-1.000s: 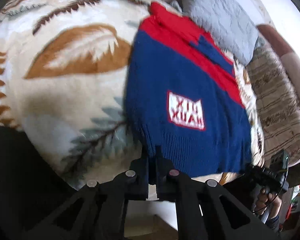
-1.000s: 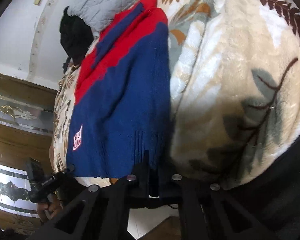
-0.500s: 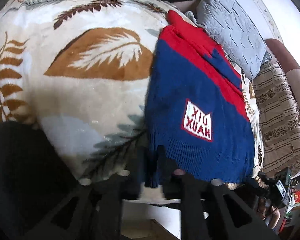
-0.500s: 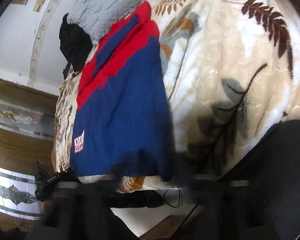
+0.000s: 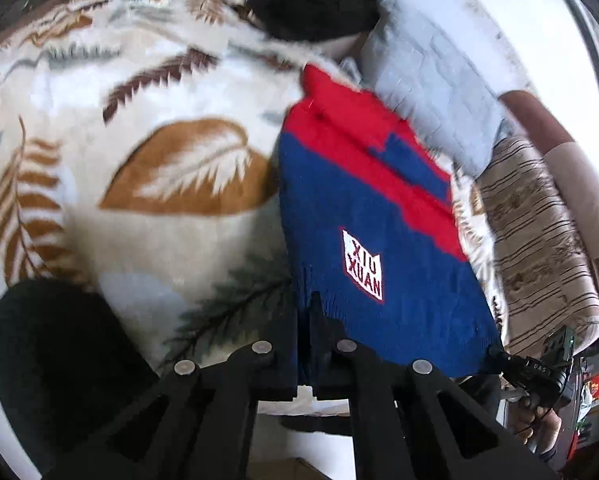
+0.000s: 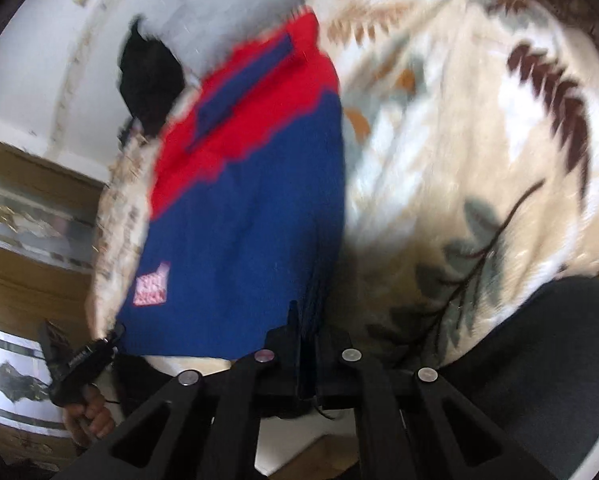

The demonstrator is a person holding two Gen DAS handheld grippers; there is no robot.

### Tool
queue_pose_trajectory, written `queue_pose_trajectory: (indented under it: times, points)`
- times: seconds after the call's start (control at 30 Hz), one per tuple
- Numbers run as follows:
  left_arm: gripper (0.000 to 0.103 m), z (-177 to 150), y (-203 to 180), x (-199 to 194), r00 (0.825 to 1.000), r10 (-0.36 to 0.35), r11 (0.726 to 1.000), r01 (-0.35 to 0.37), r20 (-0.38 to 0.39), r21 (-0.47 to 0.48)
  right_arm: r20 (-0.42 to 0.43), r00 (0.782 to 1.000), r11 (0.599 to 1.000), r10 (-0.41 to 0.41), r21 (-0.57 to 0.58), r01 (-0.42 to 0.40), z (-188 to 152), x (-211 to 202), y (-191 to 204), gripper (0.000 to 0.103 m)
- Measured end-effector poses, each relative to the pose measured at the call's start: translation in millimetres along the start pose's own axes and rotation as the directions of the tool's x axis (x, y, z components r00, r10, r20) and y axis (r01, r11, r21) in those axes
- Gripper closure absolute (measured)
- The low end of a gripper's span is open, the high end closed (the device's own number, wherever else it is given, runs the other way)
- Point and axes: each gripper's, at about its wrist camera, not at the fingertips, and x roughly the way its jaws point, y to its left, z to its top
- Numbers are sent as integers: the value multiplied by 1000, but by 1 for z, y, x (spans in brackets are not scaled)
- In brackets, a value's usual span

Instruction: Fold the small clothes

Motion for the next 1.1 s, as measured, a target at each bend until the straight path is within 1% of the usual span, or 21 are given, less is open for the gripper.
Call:
queue_pose_trajectory:
  times: [0.07, 0.1, 0.13, 0.17, 0.2, 0.3, 0.37, 0.43, 0.47, 0.5, 0.53, 0.6, 0.63, 0.7, 0.77, 0.8, 0.87, 0.9, 0.97, 1.03, 1.1]
  points:
    - [99, -2, 6, 12, 999, 29, 1000, -29, -30, 4, 12, 1000, 1000, 9, 3, -9, 3, -5, -2, 98]
    - [99, -5, 17, 28, 995, 47, 998, -50, -86, -34, 9, 1000, 1000, 6, 11, -6, 3, -2, -6, 98]
    - [99, -8, 24, 37, 992, 52, 996, -60, -118, -61, -20, 1000, 999, 3, 36, -2, 1, 9, -17, 98]
    - [99, -9, 26, 37, 991, 56, 995, -65, -121, -72, -54, 999, 998, 10, 68, -6, -2, 20, -26, 98]
    - [99, -8, 24, 30, 994, 46, 996, -52, -96, -70, -63, 998, 996, 21, 83, -16, -5, 23, -30, 98]
    - [99, 0, 10, 11, 999, 24, 1000, -25, -24, -19, -16, 997, 995, 74, 75, -73, -6, 9, -23, 98]
    - [99, 2, 14, 24, 997, 52, 999, -53, -58, -13, 0, 998, 997, 68, 44, -68, -1, 5, -18, 98]
    - [99, -2, 25, 38, 990, 67, 995, -76, -121, -66, -37, 998, 997, 47, 66, -44, 1, 17, -28, 98]
    - [99, -2, 26, 36, 992, 59, 995, -68, -111, -79, -63, 997, 995, 45, 96, -39, 0, 24, -34, 98]
    - [99, -1, 24, 25, 997, 33, 996, -38, -70, -77, -70, 995, 991, 66, 120, -57, -2, 25, -36, 98]
    - [99, 0, 20, 15, 999, 10, 998, -13, -35, -67, -47, 994, 989, 98, 116, -92, -3, 17, -30, 98]
    - [99, 3, 16, 13, 999, 27, 999, -29, -30, -35, -2, 993, 990, 118, 74, -117, 1, 1, -16, 98]
    - [99, 2, 19, 23, 997, 46, 998, -49, -62, -33, 1, 994, 993, 109, 52, -108, 4, -1, -13, 98]
    - [99, -1, 32, 45, 986, 58, 993, -73, -157, -93, -44, 997, 996, 63, 58, -61, 7, 14, -23, 98]
    - [99, 0, 28, 37, 991, 49, 994, -60, -124, -87, -113, 991, 990, 69, 133, -53, 3, 33, -41, 98]
    - [99, 4, 21, 25, 997, 22, 997, -27, -73, -69, -106, 991, 989, 82, 134, -68, 1, 31, -39, 98]
    - [99, 5, 18, 19, 997, 38, 999, -40, -62, -34, -53, 990, 988, 133, 87, -128, 4, 13, -26, 98]
    - [99, 5, 21, 30, 993, 64, 997, -67, -102, -25, -45, 990, 989, 131, 73, -127, 5, 12, -23, 98]
    - [99, 1, 34, 51, 977, 82, 992, -98, -197, -76, -91, 993, 995, 80, 68, -74, 9, 25, -33, 98]
    - [99, 12, 26, 43, 985, 66, 996, -75, -158, -53, -145, 984, 985, 104, 155, -81, 9, 39, -52, 98]
    - [99, 41, 5, 26, 997, 27, 1000, -26, -72, 8, -114, 981, 982, 157, 125, -142, 20, 29, -40, 98]
